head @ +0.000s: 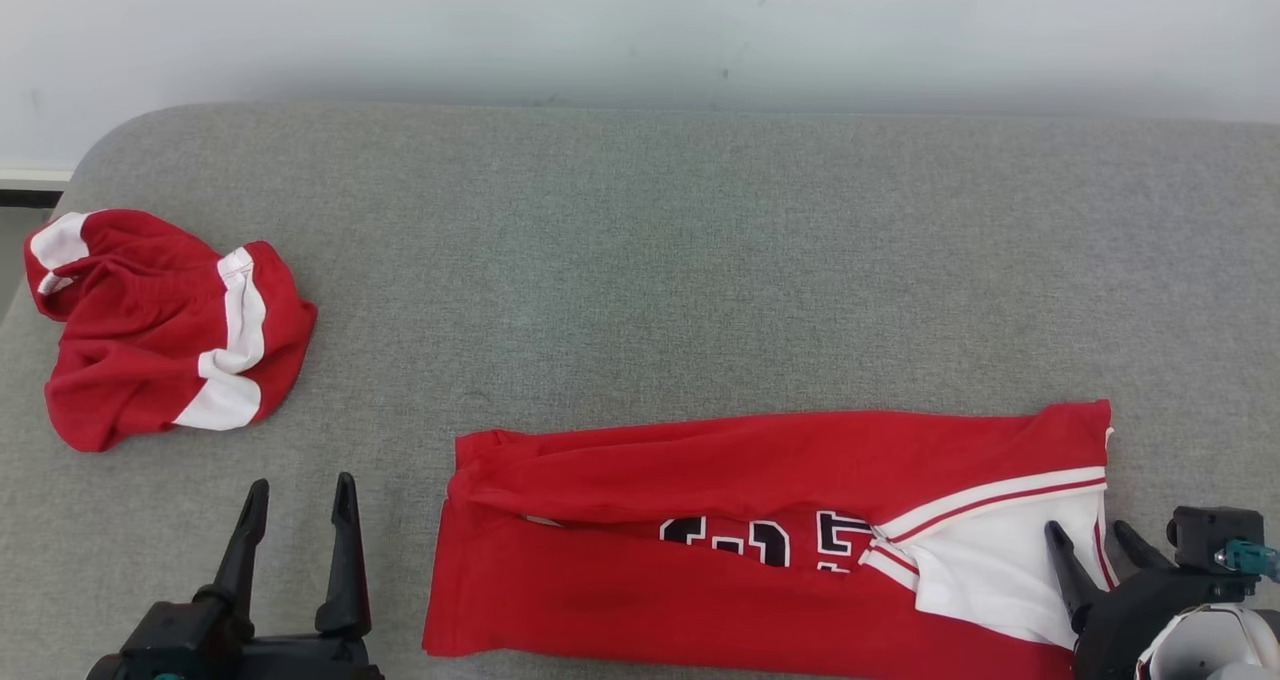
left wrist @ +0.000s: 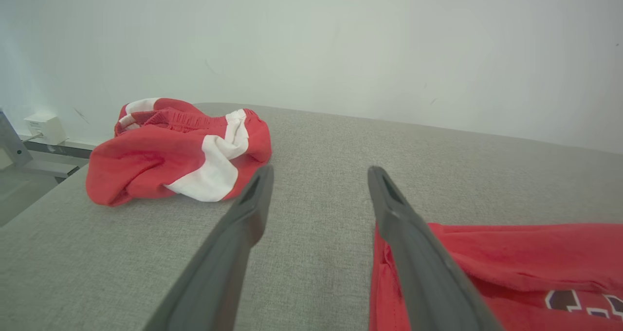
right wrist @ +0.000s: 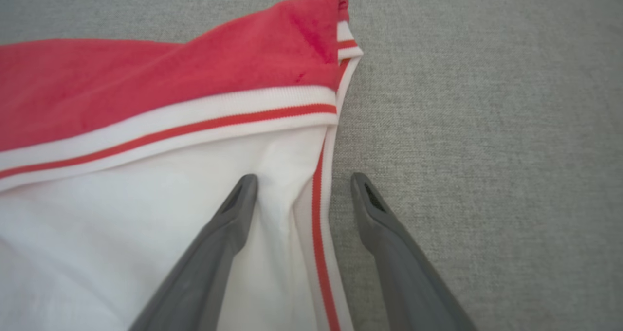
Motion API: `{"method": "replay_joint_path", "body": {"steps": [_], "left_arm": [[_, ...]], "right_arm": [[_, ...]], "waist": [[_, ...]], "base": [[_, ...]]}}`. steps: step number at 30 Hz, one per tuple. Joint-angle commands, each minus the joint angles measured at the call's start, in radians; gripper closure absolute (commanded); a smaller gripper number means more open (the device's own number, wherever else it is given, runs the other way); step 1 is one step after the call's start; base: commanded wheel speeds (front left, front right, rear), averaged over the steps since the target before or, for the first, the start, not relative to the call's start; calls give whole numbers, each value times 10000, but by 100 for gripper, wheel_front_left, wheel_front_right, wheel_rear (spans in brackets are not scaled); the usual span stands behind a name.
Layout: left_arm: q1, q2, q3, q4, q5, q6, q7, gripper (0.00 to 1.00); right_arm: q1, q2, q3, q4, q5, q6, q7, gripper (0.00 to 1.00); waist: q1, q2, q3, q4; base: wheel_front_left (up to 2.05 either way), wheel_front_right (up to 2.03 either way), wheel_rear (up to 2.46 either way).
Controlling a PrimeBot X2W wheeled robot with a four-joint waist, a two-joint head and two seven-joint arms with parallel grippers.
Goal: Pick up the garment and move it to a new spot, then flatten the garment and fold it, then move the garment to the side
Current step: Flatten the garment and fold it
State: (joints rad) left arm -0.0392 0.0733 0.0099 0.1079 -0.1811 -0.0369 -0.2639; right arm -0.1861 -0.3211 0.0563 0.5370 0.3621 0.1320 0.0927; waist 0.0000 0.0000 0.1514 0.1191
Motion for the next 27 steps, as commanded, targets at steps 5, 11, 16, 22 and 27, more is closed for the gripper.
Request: {"method": "replay_joint_path", "body": {"steps": [5, 11, 16, 22, 27], "left_arm": [[24, -119, 267, 26, 228, -154, -4, 0], [155, -196, 378, -78, 416, -230, -4, 0], [173, -204, 407, -52, 395, -257, -4, 0], [346, -226, 416, -162, 476, -187, -4, 0], [424, -229, 499, -30, 379, -240, -4, 0]], "right_arm": [[-20, 171, 236, 583, 496, -27, 344, 100], [-301, -364, -162, 912, 1005, -40, 230, 100], [-631, -1073, -786, 1233, 1095, -35, 6, 100], [-742, -1477, -1082, 1208, 1234, -29, -40, 100], [-591, -1089, -911, 459, 1709, -27, 131, 100]], "waist": [[0, 0, -57, -71], [0, 0, -204, -225], [0, 0, -292, -310], [0, 0, -412, -505], [0, 0, -475, -754]], "base": [[0, 0, 0], [0, 0, 0], [0, 0, 0], [0, 0, 0], [0, 0, 0]]}}
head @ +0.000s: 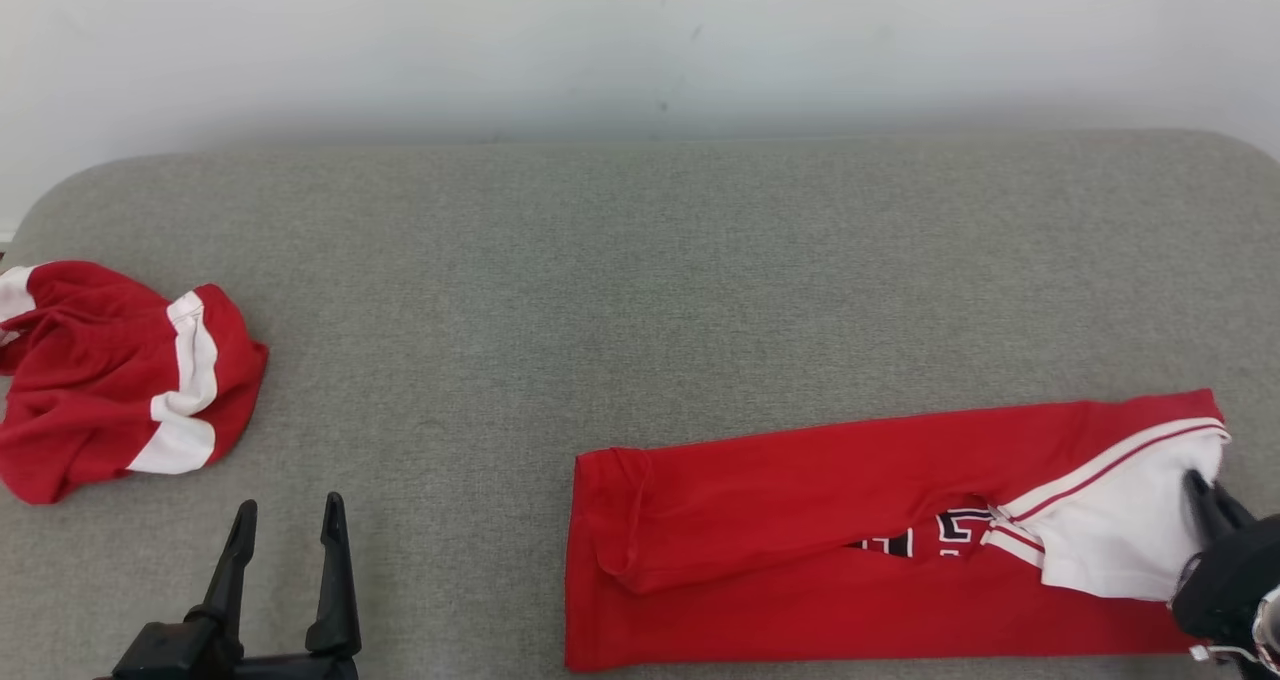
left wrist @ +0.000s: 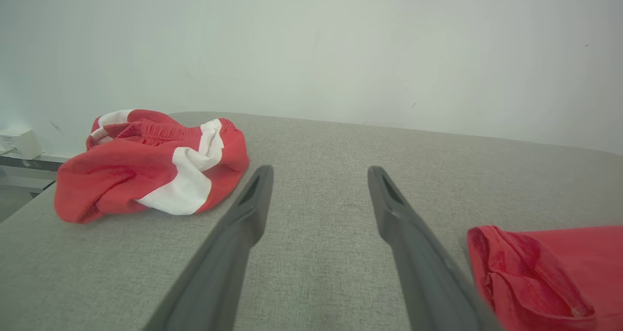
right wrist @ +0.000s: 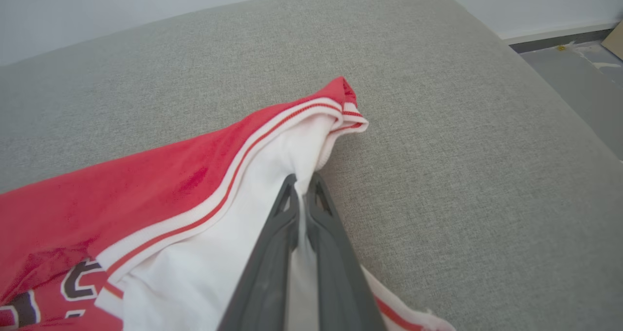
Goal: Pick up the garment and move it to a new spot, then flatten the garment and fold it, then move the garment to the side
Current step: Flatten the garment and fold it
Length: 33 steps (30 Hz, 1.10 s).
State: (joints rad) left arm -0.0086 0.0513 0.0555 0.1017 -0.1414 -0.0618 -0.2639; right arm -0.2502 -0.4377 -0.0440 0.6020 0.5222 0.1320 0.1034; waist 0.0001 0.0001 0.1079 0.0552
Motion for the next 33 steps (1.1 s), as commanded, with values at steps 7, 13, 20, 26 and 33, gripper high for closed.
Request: {"method": "replay_joint_path", "body": {"steps": [7, 13, 20, 26, 33], "left_arm": [[138, -9, -7, 56, -86, 64, -4, 0], [99, -7, -94, 143, -96, 65, -4, 0], [-41, -3, -212, 247, -177, 41, -4, 0], [22, -3, -358, 277, -250, 123, -4, 0], [-72, -8, -336, 422, -284, 49, -4, 0]], "right_arm": [[687, 696, 901, -2376, 745, -27, 506, 100], [1196, 1345, 1392, -4320, 1564, -26, 1204, 100], [1393, 2303, 2308, -5457, 1851, -26, 1623, 100], [1380, 3116, 3329, -5448, 1859, -26, 1644, 100], [1037, 3705, 4201, -4739, 1990, -26, 1108, 100]], "waist": [[-1, -1, -105, -373], [-1, -1, -120, -441], [-1, -1, -149, -214], [-1, -1, -155, 79], [-1, -1, -144, 295]], "base": [[0, 0, 0], [0, 0, 0], [0, 0, 0], [0, 0, 0], [0, 0, 0]]}}
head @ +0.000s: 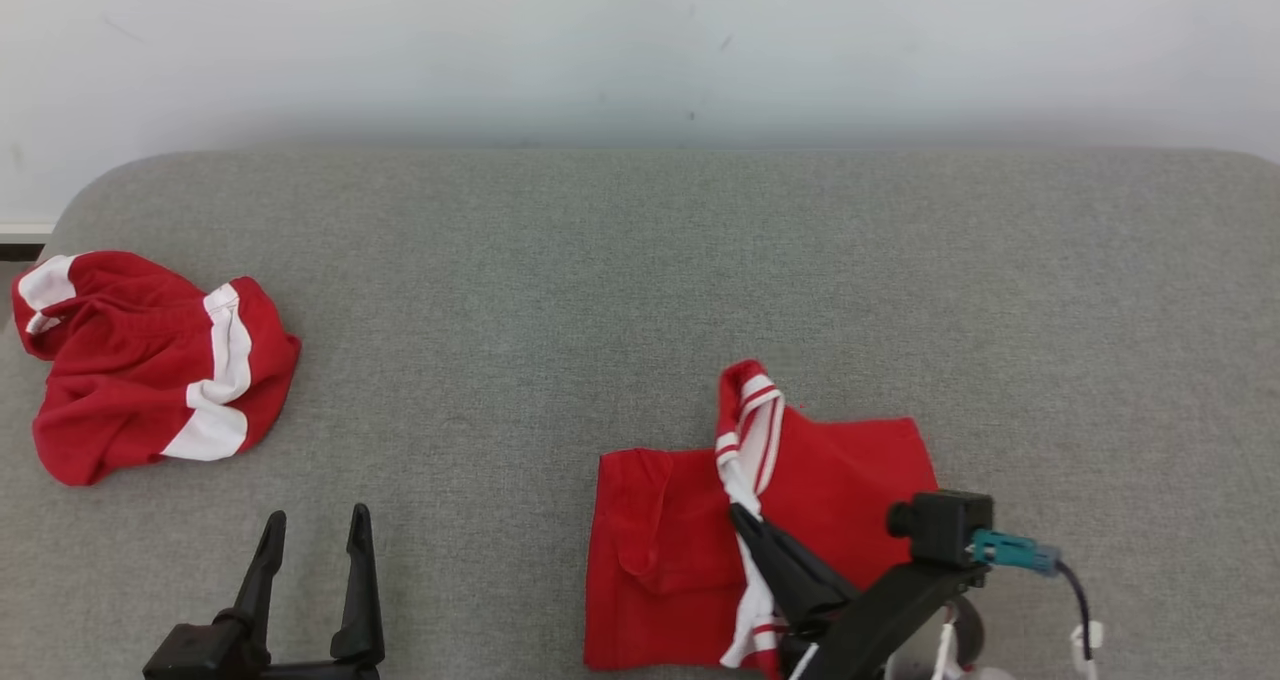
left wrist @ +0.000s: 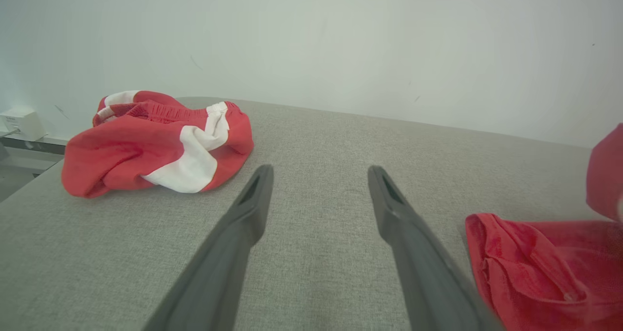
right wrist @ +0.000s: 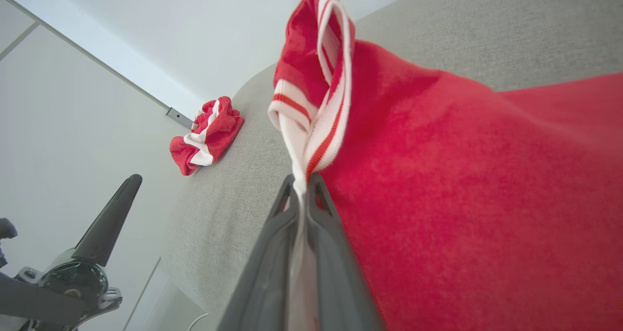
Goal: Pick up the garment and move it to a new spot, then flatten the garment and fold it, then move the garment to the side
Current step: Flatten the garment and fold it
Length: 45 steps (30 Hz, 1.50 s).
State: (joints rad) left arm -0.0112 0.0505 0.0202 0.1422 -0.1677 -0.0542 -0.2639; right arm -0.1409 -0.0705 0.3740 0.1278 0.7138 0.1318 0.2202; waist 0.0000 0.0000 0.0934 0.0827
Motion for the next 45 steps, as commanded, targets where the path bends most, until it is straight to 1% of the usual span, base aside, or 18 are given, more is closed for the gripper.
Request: {"method": "replay_joint_path", "body": {"steps": [1, 5, 11, 14, 15, 16, 17, 19, 24, 28, 33, 37, 43, 45], "left_arm": [[-63, 1, -6, 25, -25, -25, -4, 0], [-133, 1, -73, 76, -50, -1, -4, 0], [-249, 1, -179, 135, -95, 30, -4, 0], [-253, 2, -206, 157, -122, 55, -4, 0], [-270, 1, -205, 168, -127, 56, -4, 0], [-291, 1, -200, 177, -125, 54, -4, 0], [-322, 2, -169, 205, -123, 39, -4, 0], [-344, 1, -138, 223, -122, 18, -4, 0], [-345, 2, 9, 271, -50, -48, -4, 0], [-263, 4, 55, 150, 20, -13, -4, 0], [-162, 2, 191, 23, 108, 19, -4, 0], [-97, 4, 361, -12, 208, -15, -4, 0], [30, 1, 506, -143, 350, -30, -4, 0], [147, 1, 479, -231, 374, 41, -4, 0]], "right_arm": [[-111, 78, 155, 149, 107, -24, -129, 100], [-377, 189, 605, 716, 302, -24, -534, 100], [-854, 205, 1565, 1490, 1161, -24, -1349, 100], [-1102, 201, 1898, 1998, 1387, -24, -1699, 100], [-1242, 194, 1968, 2187, 1355, -22, -1812, 58], [-1338, 202, 2051, 2357, 1430, -22, -1886, 0], [-1396, 204, 2063, 2447, 1627, -24, -2002, 0], [-1515, 189, 2019, 2596, 1625, -24, -2130, 0], [-1990, 181, 1576, 3006, 1096, -24, -2879, 0], [-2156, -276, 884, 2918, 513, -24, -3516, 0], [-1903, -924, 53, 2525, -423, -24, -4149, 0], [-1488, -1215, -647, 2053, -1308, -24, -4461, 0], [-541, -1279, -1694, 1144, -2485, -24, -4762, 0], [-197, -1192, -1951, 878, -2803, -24, -4789, 0]], "waist": [[0, 0, 5, 43], [0, 0, 27, 132], [0, 0, 95, 253], [0, 0, 124, 277], [0, 0, 135, 280], [0, 0, 144, 278], [0, 0, 153, 268], [0, 0, 155, 251], [0, 0, 109, 54], [0, 0, 45, -151], [0, 0, -34, -424], [0, 0, -127, -632], [0, 0, -268, -860], [0, 0, -327, -915]], "base": [[0, 0, 0], [0, 0, 0], [0, 0, 0], [0, 0, 0], [0, 0, 0], [0, 0, 0], [0, 0, 0], [0, 0, 0], [0, 0, 0], [0, 0, 0], [0, 0, 0], [0, 0, 0], [0, 0, 0], [0, 0, 0]]}}
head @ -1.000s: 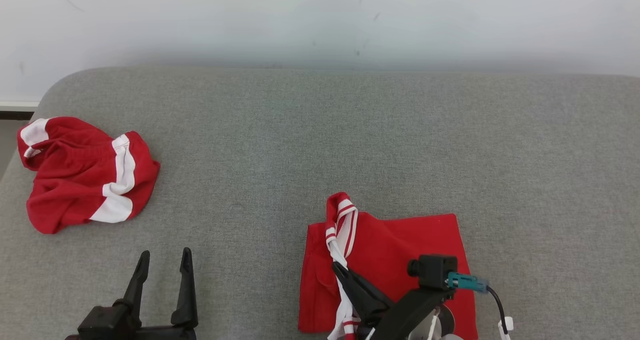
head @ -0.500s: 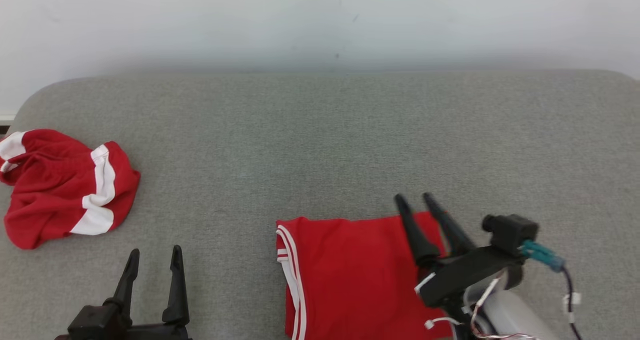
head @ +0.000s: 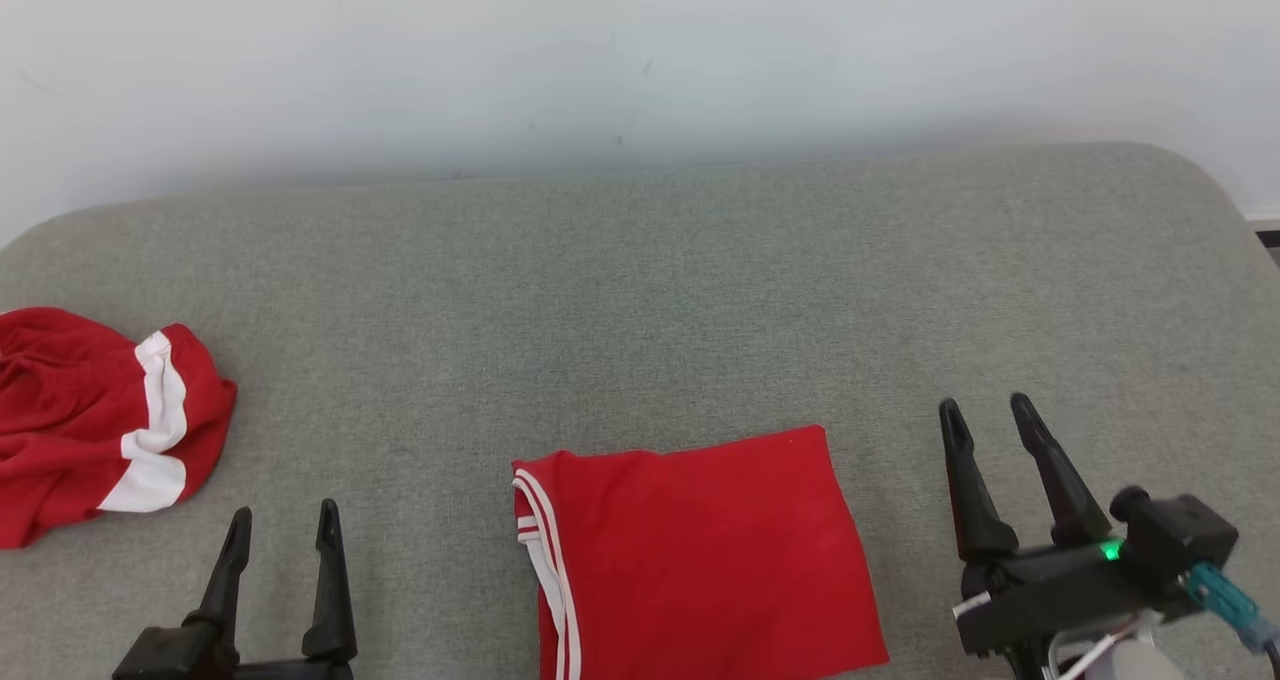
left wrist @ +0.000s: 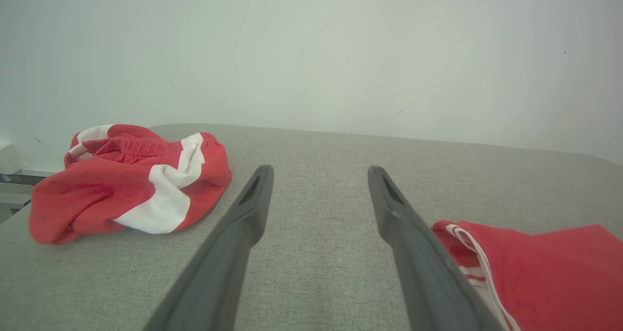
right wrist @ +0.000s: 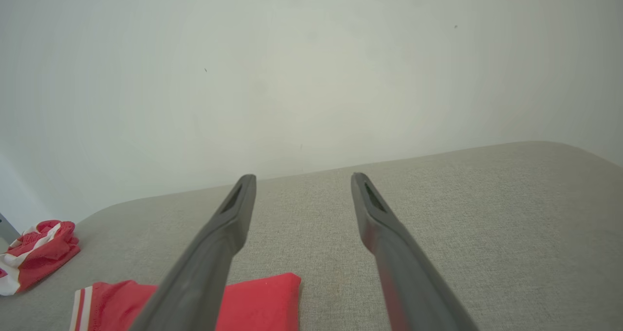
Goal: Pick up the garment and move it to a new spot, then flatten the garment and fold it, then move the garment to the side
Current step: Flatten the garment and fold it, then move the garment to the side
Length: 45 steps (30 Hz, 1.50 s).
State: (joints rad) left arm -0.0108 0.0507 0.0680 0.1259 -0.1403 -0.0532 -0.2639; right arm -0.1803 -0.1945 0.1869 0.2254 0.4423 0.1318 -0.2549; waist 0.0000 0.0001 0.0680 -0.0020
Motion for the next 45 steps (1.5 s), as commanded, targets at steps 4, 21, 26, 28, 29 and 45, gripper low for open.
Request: {"method": "replay_joint_path", "body": {"steps": [4, 21, 26, 28, 29, 45], "left_arm": [[253, 0, 125, -187, 175, 4, -4, 0], [1182, 26, 162, -912, 512, -282, -4, 0], [1411, 21, 190, -1195, 459, -271, -4, 0], [1484, 21, 147, -1263, 460, -287, -4, 0], [1498, 28, 129, -1304, 467, -292, -4, 0], [1545, 118, -5, -1269, 361, -288, -4, 0]], "right_arm": [[825, 196, -476, -594, -616, -24, -90, 0], [2296, 470, -927, -1221, -1202, -24, -106, 0], [2392, 474, -964, -1279, -1296, -24, -26, 0], [2422, 488, -1003, -1298, -1345, -24, 23, 0], [2439, 501, -1021, -1313, -1366, -24, 50, 0], [2542, 532, -1005, -1327, -1442, -24, 290, 0]], "waist": [[0, -1, -169, -149], [0, -1, -653, -20], [0, -1, -720, 88], [0, -1, -740, 126], [0, -1, -749, 143], [0, -1, -707, 139]], "base": [[0, 0, 0], [0, 0, 0], [0, 0, 0], [0, 0, 0], [0, 0, 0], [0, 0, 0]]}}
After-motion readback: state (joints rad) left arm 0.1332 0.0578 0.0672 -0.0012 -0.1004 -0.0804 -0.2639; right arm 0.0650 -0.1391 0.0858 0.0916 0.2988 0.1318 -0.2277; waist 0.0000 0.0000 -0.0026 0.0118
